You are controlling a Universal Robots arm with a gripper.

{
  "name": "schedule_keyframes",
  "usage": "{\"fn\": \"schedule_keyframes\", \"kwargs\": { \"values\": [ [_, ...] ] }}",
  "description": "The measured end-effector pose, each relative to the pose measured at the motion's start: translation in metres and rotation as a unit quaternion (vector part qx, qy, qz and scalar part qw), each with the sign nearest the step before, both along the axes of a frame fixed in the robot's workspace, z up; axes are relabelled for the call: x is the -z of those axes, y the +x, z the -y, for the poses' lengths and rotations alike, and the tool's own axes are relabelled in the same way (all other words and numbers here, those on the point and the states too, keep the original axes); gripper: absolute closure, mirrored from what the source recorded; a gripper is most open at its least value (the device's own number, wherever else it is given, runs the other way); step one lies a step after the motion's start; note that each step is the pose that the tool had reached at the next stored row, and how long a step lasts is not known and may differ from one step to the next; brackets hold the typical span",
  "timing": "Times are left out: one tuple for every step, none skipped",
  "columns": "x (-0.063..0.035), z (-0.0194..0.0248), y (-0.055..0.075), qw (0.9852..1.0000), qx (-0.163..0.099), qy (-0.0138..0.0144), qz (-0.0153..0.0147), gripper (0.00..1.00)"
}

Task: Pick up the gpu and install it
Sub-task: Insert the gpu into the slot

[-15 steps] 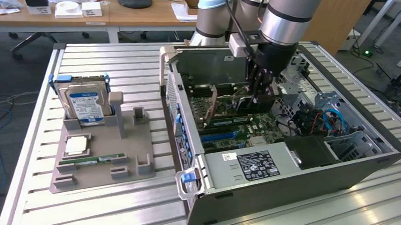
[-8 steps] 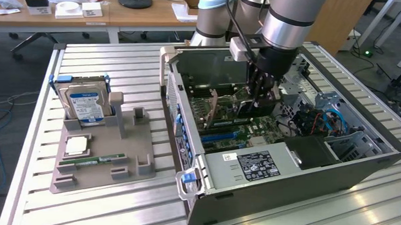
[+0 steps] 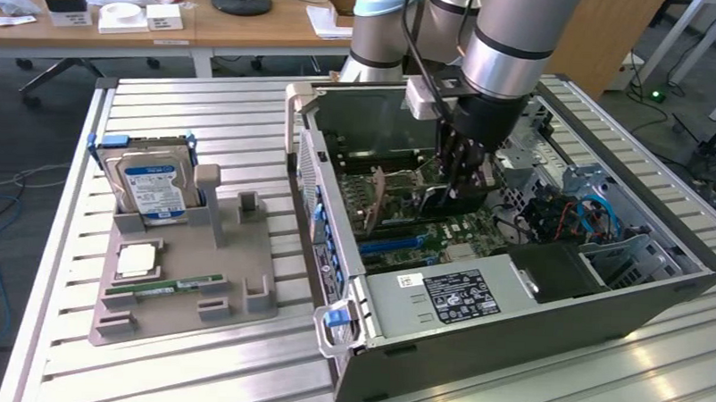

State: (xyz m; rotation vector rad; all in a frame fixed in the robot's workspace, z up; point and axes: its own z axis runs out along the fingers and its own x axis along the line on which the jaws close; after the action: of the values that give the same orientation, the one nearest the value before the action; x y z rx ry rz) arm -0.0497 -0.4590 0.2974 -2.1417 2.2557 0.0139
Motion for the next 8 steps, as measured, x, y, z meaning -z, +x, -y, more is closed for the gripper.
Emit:
{"fn": "schedule_keyframes", "kwargs": {
  "values": [
    [0.0012,0.0000,-0.0004,1.0000,0.000,0.0000,0.0000,0.73],
    [0.0023,0.0001,-0.0009,1.0000,0.000,0.0000,0.0000,0.73],
    [0.0033,0.0001,-0.0014,1.0000,0.000,0.0000,0.0001,0.73],
    [0.0042,0.0001,-0.0019,1.0000,0.000,0.0000,0.0001,0.73],
    [0.0049,0.0001,-0.0024,1.0000,0.000,0.0000,0.0001,0.73],
    [0.0056,0.0001,-0.0030,1.0000,0.000,0.0000,0.0001,0.73],
    [0.0063,0.0001,-0.0036,1.0000,0.000,0.0000,0.0001,0.73],
    [0.0071,0.0001,-0.0045,1.0000,0.000,0.0000,0.0001,0.73]
  ]
}}
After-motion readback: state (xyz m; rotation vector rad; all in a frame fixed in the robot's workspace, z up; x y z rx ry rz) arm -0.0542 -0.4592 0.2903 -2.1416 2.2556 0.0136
